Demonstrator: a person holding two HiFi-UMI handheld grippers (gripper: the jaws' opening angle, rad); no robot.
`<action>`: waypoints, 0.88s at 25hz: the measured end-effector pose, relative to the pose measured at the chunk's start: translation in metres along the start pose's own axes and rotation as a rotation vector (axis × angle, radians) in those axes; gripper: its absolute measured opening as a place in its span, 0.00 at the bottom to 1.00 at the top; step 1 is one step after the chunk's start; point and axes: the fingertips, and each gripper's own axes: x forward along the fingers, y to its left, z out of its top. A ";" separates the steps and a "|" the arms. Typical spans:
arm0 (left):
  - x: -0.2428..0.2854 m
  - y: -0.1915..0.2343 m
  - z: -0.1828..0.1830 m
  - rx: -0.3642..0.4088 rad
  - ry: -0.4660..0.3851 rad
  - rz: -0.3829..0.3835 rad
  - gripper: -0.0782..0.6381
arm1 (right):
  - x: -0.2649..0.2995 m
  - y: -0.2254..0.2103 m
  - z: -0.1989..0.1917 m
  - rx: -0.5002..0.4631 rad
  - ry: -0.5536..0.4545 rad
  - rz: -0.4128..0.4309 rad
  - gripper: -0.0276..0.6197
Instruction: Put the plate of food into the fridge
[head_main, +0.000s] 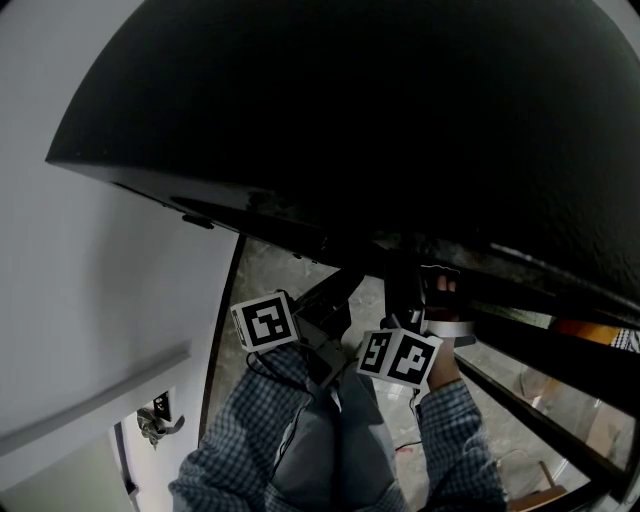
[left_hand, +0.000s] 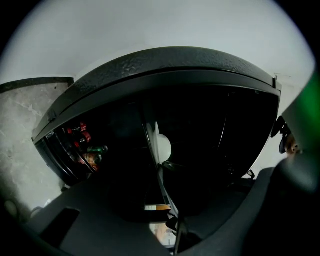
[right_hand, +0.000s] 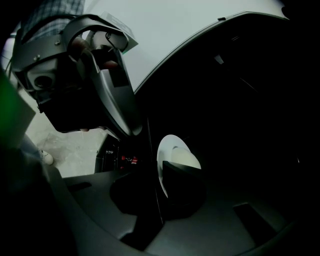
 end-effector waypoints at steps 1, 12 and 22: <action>-0.001 0.000 0.000 -0.001 -0.001 0.002 0.20 | 0.001 -0.001 0.000 -0.001 0.001 -0.001 0.10; -0.013 0.004 0.004 0.008 -0.014 0.020 0.20 | -0.004 0.004 0.005 0.205 -0.043 0.017 0.16; -0.020 -0.013 0.001 0.219 0.038 0.068 0.19 | -0.042 -0.005 0.013 0.411 -0.102 -0.020 0.15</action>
